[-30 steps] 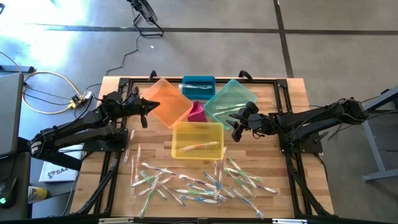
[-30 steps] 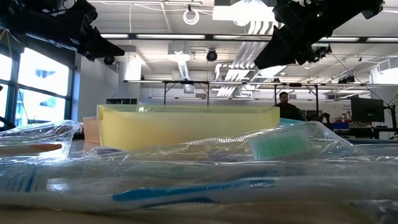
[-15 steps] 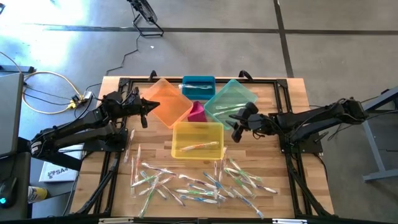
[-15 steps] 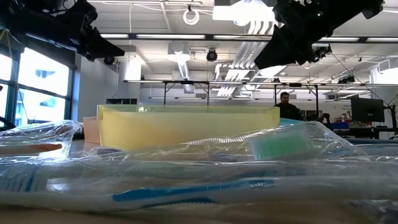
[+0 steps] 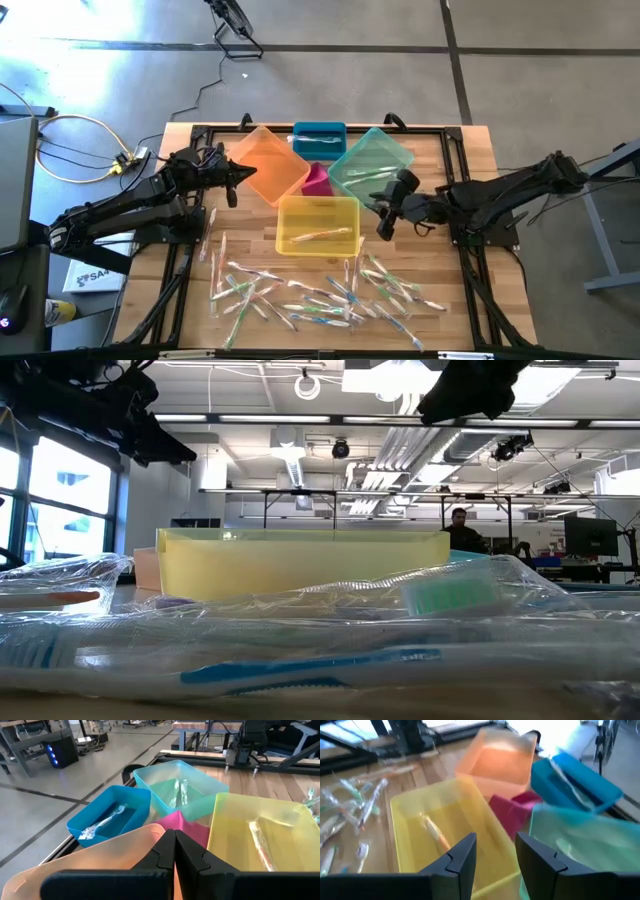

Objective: Pick & Place Toothbrushes
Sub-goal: Put the green toothbrush into the green bin

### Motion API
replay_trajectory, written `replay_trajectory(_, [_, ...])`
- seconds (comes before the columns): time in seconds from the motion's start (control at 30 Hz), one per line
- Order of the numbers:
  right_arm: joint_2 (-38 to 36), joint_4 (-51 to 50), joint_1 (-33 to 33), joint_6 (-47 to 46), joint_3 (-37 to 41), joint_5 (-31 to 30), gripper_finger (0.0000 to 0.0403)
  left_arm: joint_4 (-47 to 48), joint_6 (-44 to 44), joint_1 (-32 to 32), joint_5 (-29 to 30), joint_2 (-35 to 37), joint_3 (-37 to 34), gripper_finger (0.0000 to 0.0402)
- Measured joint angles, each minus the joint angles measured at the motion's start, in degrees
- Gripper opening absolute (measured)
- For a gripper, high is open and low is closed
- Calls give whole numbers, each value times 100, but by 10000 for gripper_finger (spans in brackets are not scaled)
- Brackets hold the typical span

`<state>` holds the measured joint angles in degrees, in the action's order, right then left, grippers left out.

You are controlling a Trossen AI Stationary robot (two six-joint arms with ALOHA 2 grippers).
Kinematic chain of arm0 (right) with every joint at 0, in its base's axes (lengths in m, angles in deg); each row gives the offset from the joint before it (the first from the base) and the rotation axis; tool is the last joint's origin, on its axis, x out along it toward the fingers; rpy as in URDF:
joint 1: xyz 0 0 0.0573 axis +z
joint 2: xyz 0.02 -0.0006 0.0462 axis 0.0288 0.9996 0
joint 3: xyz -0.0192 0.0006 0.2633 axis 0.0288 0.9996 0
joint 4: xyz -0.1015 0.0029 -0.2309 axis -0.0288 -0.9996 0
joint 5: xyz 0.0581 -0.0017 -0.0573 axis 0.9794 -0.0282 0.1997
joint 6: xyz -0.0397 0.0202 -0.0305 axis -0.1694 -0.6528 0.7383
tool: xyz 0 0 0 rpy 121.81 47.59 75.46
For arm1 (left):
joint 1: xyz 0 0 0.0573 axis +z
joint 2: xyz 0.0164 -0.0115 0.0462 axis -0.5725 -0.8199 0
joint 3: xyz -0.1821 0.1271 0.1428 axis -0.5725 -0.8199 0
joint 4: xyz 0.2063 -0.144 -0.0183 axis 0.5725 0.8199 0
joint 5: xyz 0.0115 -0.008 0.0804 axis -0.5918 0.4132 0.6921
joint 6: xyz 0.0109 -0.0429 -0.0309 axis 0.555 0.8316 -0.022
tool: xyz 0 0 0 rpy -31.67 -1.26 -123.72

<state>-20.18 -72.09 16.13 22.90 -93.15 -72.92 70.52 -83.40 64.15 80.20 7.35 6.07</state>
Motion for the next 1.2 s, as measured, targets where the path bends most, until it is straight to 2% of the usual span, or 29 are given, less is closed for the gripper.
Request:
replay_trajectory(0.17, [461,-989,215,-634,-508,150,95,-4,-8,-1,0,0,0,0])
replay_trajectory(0.4, [1109,-1598,388,-1356,-966,834,52,-12,-15,-1,0,2,0,0])
replay_trajectory(0.63, [1553,-2333,570,-2733,-1094,1709,9,-19,-191,-1,31,0,0,0])
replay_trajectory(0.83, [1839,-2620,859,-3840,-1095,2225,3,-21,-369,-1,28,0,0,0])
replay_trajectory(1.2, [2267,-2653,1105,-4123,-1093,2643,5,-37,-367,-1,26,0,2,0])
